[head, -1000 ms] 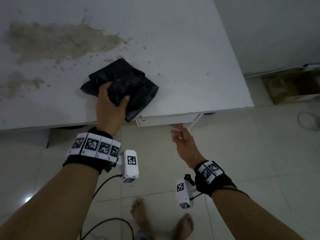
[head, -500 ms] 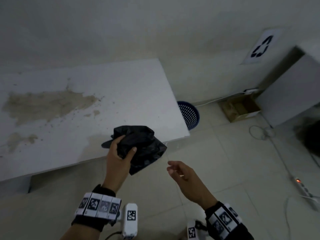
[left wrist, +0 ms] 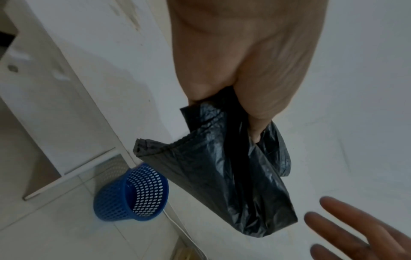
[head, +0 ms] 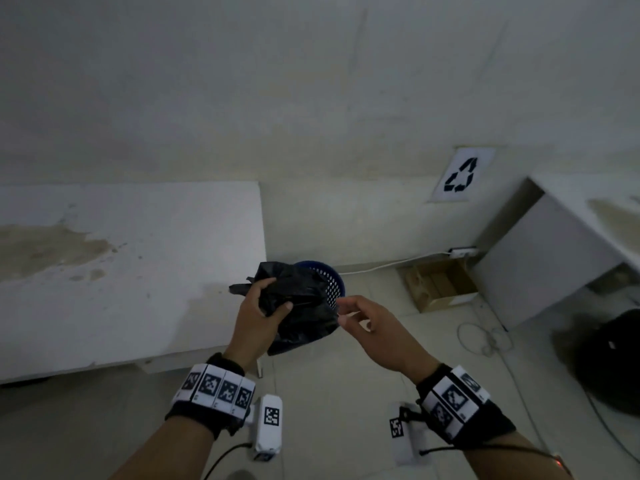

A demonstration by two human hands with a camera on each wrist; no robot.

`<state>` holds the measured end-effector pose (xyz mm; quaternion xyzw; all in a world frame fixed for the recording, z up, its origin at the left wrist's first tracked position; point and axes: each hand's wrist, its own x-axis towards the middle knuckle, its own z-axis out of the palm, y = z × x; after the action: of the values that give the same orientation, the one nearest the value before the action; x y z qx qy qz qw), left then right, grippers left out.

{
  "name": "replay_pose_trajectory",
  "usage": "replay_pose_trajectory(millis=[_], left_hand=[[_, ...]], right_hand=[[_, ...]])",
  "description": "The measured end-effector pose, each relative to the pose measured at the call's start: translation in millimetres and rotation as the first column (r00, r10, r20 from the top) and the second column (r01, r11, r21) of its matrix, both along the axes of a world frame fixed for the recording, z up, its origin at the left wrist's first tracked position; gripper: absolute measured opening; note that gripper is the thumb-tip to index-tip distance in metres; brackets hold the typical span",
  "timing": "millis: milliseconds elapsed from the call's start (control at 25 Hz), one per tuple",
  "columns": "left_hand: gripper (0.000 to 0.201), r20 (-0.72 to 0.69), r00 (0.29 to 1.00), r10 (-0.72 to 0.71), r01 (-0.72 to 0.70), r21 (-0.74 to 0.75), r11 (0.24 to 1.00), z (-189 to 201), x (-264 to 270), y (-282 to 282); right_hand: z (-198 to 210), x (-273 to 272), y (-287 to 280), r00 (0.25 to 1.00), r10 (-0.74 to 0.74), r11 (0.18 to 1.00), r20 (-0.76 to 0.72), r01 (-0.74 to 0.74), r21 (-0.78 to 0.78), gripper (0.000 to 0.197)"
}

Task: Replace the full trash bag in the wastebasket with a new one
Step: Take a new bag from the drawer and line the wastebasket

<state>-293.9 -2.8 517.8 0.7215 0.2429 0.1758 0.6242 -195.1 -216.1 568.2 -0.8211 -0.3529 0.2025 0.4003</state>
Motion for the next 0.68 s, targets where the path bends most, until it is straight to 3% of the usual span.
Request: replay_pose_trajectory(millis=[240, 360, 520, 600, 680], left_hand=[[0.038, -0.096, 0.994, 0.052, -0.061, -0.086, 0.994, -37, 91, -18], [0.034, -0.085, 0.994, 0.066, -0.070, -0.034, 0.997, -69, 143, -17], [0.055, 0.009, 0.987, 0.163, -0.163, 0.009, 0.987, -83, 198, -27], [0.068, 0.023, 0.986, 0.162, -0.161, -0.059, 0.985, -95, 225, -24], [0.088, 0.018, 0.984, 0.178, -0.174, -0.128, 0.976, -115, 248, -20]], right_hand=[[-23, 93, 10, 0.998, 0.025, 0.999, 0.052, -0.024, -0.024, 0.044], [-44, 144, 21, 0.999, 0.041, 0.998, 0.022, -0.039, -0.057, 0.059], [-80, 200, 34, 0.981, 0.128, 0.987, -0.146, -0.140, -0.075, 0.083], [-99, 225, 50, 0.951, 0.129, 0.988, -0.280, -0.148, -0.047, 0.080], [-123, 247, 69, 0.875, 0.068, 0.997, -0.480, -0.042, 0.064, 0.064]])
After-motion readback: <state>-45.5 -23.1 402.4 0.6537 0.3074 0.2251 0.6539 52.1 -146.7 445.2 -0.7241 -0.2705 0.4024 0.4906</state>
